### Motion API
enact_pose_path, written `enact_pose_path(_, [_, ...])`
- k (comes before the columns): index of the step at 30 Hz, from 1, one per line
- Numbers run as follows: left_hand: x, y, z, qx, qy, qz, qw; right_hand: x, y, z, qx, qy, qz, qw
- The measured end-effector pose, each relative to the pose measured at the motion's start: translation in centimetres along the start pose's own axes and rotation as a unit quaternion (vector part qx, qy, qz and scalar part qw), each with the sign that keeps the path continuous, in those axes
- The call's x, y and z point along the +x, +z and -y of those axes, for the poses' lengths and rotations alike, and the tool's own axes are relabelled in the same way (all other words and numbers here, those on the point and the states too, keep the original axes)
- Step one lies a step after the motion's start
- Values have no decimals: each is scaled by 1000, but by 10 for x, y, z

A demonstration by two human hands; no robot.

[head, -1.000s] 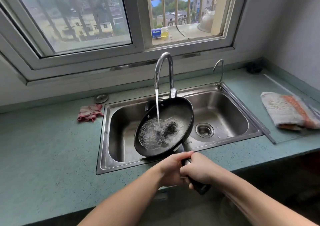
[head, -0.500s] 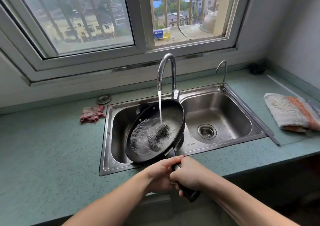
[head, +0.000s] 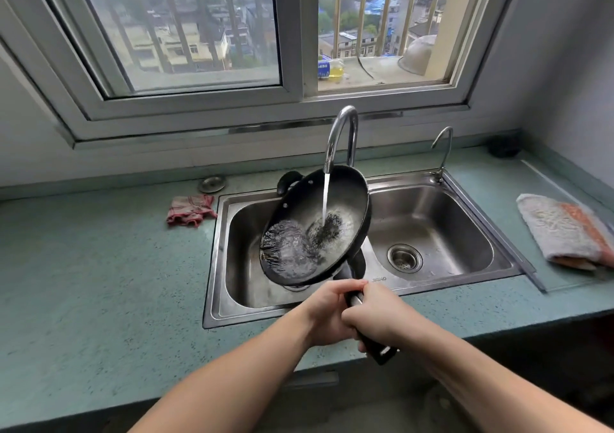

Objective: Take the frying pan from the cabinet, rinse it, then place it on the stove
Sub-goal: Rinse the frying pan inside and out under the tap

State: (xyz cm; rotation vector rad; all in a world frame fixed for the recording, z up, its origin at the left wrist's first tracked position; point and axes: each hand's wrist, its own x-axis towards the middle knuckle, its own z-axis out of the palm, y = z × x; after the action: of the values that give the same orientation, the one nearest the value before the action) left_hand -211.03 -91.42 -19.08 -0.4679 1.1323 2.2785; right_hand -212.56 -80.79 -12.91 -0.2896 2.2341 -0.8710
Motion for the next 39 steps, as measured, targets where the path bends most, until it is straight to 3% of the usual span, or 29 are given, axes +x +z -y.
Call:
enact_pose_path(13, [62,0,-22,-17,43,-99,994,47,-24,-16,-48,-15,-28,998])
enact_pose_path(23, [102,-17,-36,-74,28,-195,978,102,-30,-29,-76,-62,-27,995])
enact_pose_path(33, [96,-34,-33,-110,54,-219,968,124,-17,-33,43,-78,40,995])
enact_pose_path(39, [72,-40,-25,-42,72,-238,968,112,-6,-28,122,-87,95,984])
